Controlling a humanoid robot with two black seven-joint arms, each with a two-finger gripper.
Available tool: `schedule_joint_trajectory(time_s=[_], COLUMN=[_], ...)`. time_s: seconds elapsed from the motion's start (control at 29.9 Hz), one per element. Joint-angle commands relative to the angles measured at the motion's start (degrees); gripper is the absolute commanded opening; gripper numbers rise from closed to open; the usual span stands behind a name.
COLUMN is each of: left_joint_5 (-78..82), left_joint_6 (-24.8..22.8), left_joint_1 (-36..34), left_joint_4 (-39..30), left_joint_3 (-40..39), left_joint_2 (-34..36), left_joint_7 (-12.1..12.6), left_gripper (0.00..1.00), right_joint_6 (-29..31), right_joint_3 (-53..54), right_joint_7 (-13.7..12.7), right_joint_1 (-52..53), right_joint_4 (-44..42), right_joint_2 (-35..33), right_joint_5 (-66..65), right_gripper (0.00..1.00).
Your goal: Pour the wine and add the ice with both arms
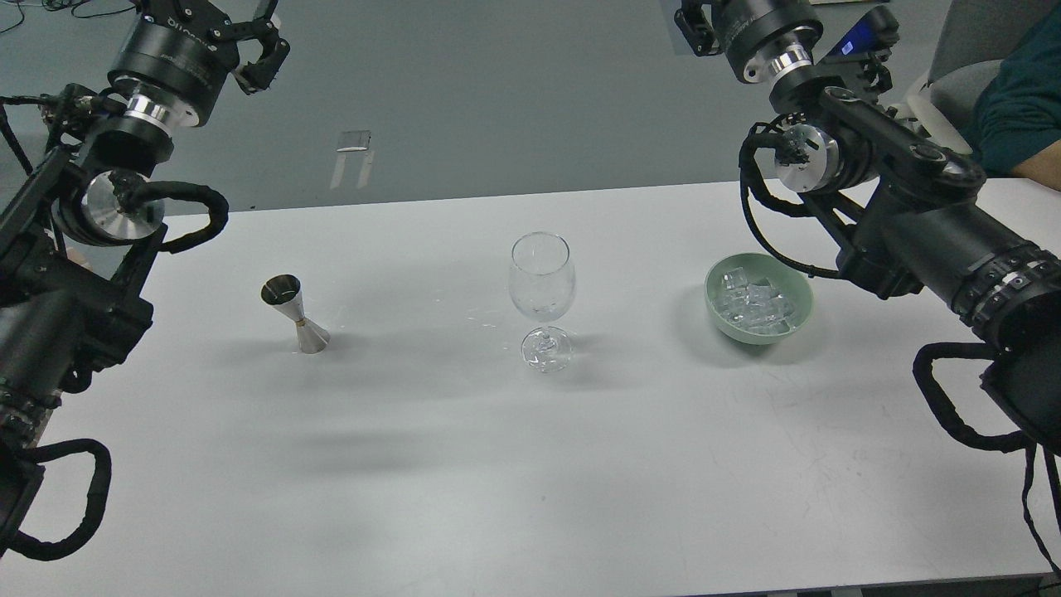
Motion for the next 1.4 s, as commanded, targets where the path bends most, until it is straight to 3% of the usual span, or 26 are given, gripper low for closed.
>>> schedule_joint_trajectory(time_s=[0.0,0.43,0.6,0.87,1.04,1.24,1.37], left_joint_5=[0.00,-0.09,-0.71,-11.24,-15.82,-15.91,-16.17], left_joint_6=[0.06,-0.12,-0.03,-0.21,-0.29,-0.38,-1.43], left_joint_1=[-0.06,0.29,3.36,13.46,26.11,47.19,54.31], left_joint_4=[0.00,-0.70,-4.92,-15.19,-24.07,-33.38,-36.64], left_joint_3=[0.00,0.00,-0.97,-2.37,-10.10,-22.48,-25.21], left_joint_2=[0.05,0.49,1.72,12.52,17.27,16.84,14.65], left_joint_7=[0.00,0.09,1.50,4.13,7.12,7.73,7.82], left_gripper=[1.00,1.00,1.00,1.00,1.00,0.99,0.98], right_joint_6=[0.00,-0.09,-0.09,-0.09,-0.09,-0.09,-0.09], right_joint_3=[0.00,0.00,0.00,-0.08,-0.17,-0.44,-0.44], right_joint_7=[0.00,0.00,0.00,0.00,0.00,0.00,0.00], right_joint_1=[-0.01,-0.01,-0.10,-0.10,-0.10,-0.19,-0.36], right_joint_4=[0.11,0.11,0.11,0.02,0.02,0.11,0.11], right_joint_2=[-0.10,-0.01,-0.01,-0.27,-0.01,-0.10,0.08], right_joint_5=[0.02,-0.07,-0.07,-0.07,-0.07,-0.07,-0.07], right_gripper=[1.00,1.00,1.00,1.00,1.00,1.00,1.00])
